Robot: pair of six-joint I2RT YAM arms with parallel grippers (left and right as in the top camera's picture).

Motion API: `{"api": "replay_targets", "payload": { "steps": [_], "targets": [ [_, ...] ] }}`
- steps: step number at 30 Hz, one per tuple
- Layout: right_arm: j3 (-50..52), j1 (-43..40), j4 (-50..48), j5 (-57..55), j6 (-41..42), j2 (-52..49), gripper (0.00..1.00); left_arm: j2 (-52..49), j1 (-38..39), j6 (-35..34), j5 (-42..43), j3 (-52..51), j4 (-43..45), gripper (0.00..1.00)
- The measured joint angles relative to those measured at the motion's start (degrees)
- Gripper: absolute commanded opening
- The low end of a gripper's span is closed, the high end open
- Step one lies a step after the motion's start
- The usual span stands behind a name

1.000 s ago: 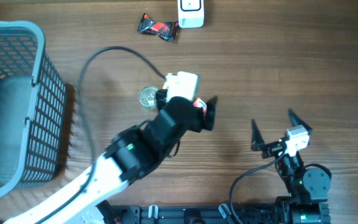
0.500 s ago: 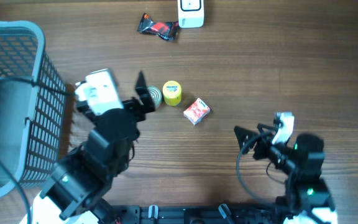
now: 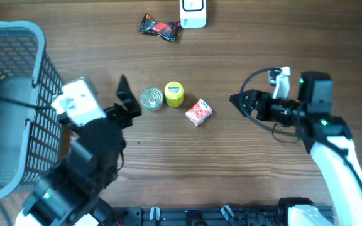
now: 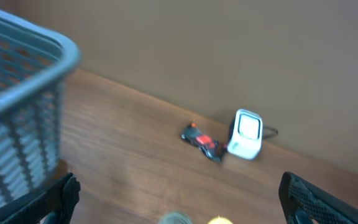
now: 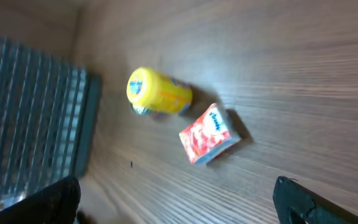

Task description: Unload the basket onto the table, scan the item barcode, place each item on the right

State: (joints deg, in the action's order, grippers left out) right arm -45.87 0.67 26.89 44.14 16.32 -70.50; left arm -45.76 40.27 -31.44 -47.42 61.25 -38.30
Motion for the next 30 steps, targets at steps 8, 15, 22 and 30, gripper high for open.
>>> {"api": "replay_targets", "payload": {
  "steps": [8, 15, 22, 30],
  "targets": [
    [0.07, 0.11, -15.26, 14.32, -6.47, -8.74, 1.00, 2.12, 0.00, -0.61, -7.32, 9.84, -11.41, 1.00],
    [-2.86, 7.78, -2.25, 2.91, -4.42, -9.22, 1.00, 4.52, 0.00, -1.01, -14.19, 13.53, -15.45, 1.00],
    [-13.88, 20.35, 8.66, -18.69, -6.36, -9.51, 1.00, 8.35, 0.00, -1.55, -19.43, 13.84, -18.93, 1.00],
    [-29.22, 23.41, 18.64, -34.60, -5.35, -22.14, 1.00, 8.59, 0.00, -6.93, -22.08, 13.88, -27.28, 1.00]
  ]
}}
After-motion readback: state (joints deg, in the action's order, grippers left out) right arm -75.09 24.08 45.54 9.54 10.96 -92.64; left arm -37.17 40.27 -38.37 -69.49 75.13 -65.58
